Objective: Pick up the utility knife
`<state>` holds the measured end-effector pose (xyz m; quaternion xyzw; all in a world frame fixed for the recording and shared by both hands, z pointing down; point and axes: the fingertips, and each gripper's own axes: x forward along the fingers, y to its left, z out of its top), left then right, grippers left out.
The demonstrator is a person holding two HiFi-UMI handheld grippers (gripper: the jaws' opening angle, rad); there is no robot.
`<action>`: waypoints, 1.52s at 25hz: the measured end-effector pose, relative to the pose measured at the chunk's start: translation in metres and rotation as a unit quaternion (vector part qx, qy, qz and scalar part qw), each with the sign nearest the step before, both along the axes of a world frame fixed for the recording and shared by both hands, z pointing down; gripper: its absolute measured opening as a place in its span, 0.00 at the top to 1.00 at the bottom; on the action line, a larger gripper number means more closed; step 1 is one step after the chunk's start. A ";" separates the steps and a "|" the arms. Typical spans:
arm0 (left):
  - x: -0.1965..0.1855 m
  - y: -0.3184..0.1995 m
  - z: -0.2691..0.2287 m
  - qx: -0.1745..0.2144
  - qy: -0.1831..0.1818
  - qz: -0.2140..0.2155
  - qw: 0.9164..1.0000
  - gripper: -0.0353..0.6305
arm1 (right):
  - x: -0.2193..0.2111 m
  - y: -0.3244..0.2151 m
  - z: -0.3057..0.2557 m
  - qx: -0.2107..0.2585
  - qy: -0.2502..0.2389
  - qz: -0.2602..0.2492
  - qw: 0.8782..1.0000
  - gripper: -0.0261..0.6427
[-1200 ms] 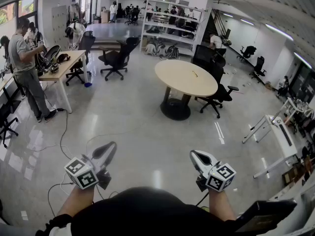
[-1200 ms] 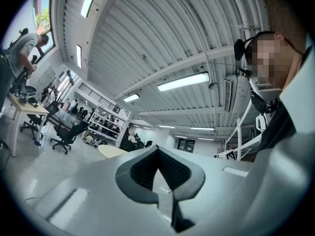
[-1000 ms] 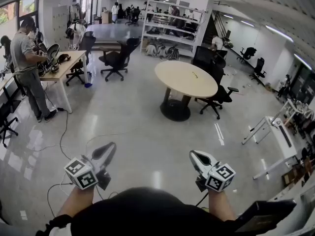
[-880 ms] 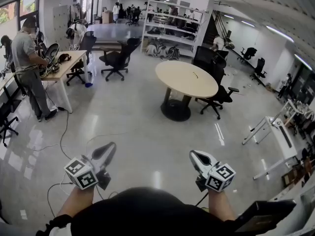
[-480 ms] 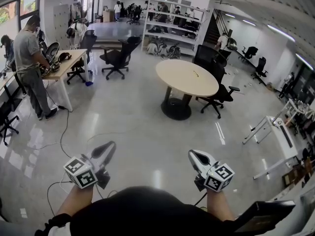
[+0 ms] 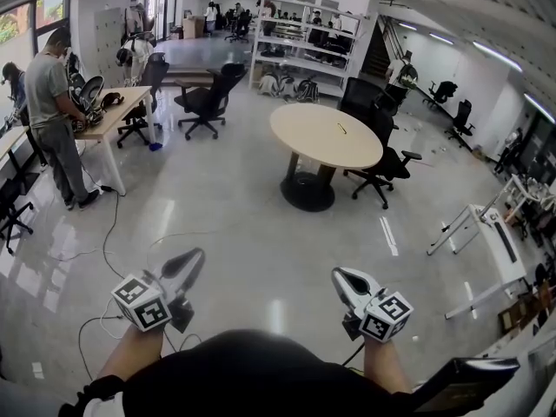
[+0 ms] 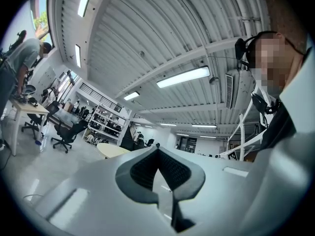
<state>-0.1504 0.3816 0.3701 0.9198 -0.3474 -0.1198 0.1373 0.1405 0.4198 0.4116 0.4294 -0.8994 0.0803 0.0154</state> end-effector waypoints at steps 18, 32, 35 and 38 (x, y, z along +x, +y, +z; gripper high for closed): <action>0.052 -0.032 0.020 -0.024 -0.005 -0.015 1.000 0.96 | 0.040 -0.046 0.017 -0.015 0.014 -0.037 0.999 0.94; -0.072 -0.210 0.000 0.021 0.005 0.019 1.000 0.96 | -0.078 -0.214 -0.017 0.008 0.010 -0.007 1.000 0.94; -0.104 -0.246 -0.002 0.022 0.007 0.017 1.000 0.96 | -0.108 -0.248 -0.020 0.009 0.006 -0.006 1.000 0.94; -0.128 -0.276 0.000 0.016 0.001 0.013 1.000 0.96 | -0.132 -0.278 -0.015 0.005 0.006 -0.006 1.000 0.94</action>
